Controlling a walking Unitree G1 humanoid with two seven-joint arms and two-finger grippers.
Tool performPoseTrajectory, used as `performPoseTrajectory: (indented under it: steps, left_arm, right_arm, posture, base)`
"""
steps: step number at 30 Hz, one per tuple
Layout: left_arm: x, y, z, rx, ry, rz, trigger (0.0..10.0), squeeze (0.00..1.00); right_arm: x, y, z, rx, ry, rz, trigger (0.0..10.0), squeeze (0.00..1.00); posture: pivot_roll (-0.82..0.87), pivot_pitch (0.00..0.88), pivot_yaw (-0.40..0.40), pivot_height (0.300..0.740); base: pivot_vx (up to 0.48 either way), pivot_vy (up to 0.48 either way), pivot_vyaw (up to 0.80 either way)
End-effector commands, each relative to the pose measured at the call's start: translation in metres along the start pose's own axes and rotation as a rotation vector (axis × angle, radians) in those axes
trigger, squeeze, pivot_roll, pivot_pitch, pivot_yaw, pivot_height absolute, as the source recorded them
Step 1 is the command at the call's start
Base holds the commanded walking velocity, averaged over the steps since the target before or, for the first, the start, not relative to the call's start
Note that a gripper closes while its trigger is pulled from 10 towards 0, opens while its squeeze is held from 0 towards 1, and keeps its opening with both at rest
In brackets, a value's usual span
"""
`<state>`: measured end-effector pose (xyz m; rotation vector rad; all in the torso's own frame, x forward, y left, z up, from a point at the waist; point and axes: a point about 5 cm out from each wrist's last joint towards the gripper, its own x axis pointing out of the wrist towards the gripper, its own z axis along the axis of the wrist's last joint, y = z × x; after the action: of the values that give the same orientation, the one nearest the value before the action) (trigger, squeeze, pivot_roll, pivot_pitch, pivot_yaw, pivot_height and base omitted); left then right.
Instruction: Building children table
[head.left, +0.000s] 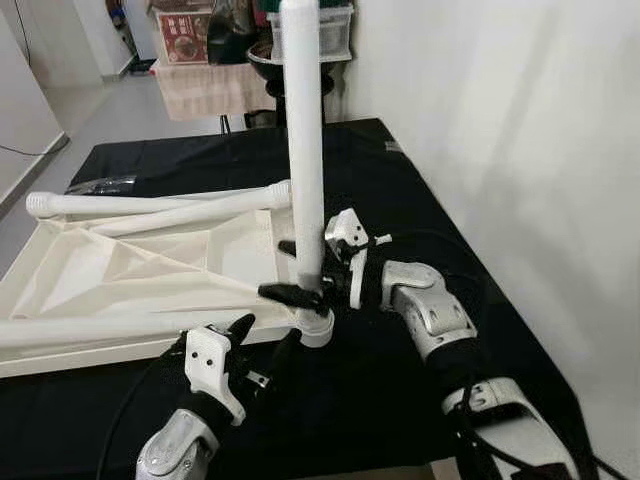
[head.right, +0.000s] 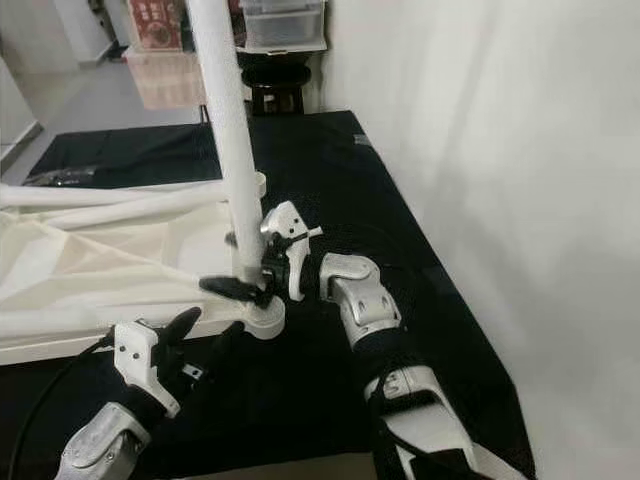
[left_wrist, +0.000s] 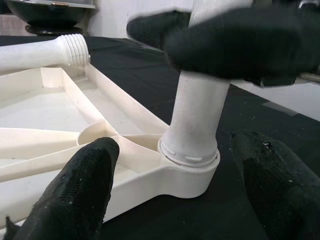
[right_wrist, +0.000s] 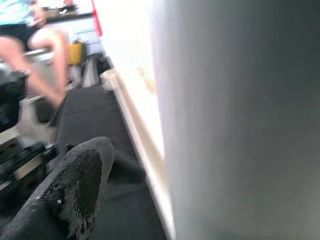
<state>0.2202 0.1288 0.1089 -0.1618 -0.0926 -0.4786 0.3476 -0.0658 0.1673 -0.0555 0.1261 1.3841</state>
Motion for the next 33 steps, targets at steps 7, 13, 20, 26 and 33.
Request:
performPoseTrajectory:
  steps: [7,13,20,26,33]
  left_arm:
    - [0.000,-0.001,-0.003,0.004,0.011,0.006,10.0,0.00]
    - [0.000,-0.001,-0.003,0.003,0.010,0.006,10.0,0.00]
    - [-0.001,-0.002,-0.002,0.000,0.007,0.005,10.0,0.00]
    - [-0.003,-0.001,-0.001,0.000,0.007,0.005,10.0,0.00]
    - [-0.005,0.000,-0.001,0.002,0.013,0.003,10.0,0.00]
  right_arm:
    - [0.009,-0.007,0.001,0.050,0.028,0.060,0.0,0.00]
    - [0.007,-0.010,-0.001,0.059,0.008,0.012,0.0,0.00]
    - [-0.011,-0.009,-0.023,0.073,-0.021,-0.115,0.0,0.00]
    - [0.001,0.012,-0.059,0.116,0.047,-0.599,0.0,0.00]
    - [-0.004,0.019,-0.065,0.155,0.073,-0.806,0.0,0.00]
  posture:
    - [0.06,0.000,-0.013,0.740]
    - [0.06,0.000,-0.008,0.740]
    - [0.04,0.000,-0.008,0.740]
    - [0.03,0.000,-0.009,0.740]
    - [0.03,0.000,-0.003,0.740]
  base:
    - [0.000,0.000,0.00]
    - [0.000,0.000,0.00]
    - [0.000,0.000,0.00]
    - [0.000,0.000,0.00]
    - [0.000,0.000,0.00]
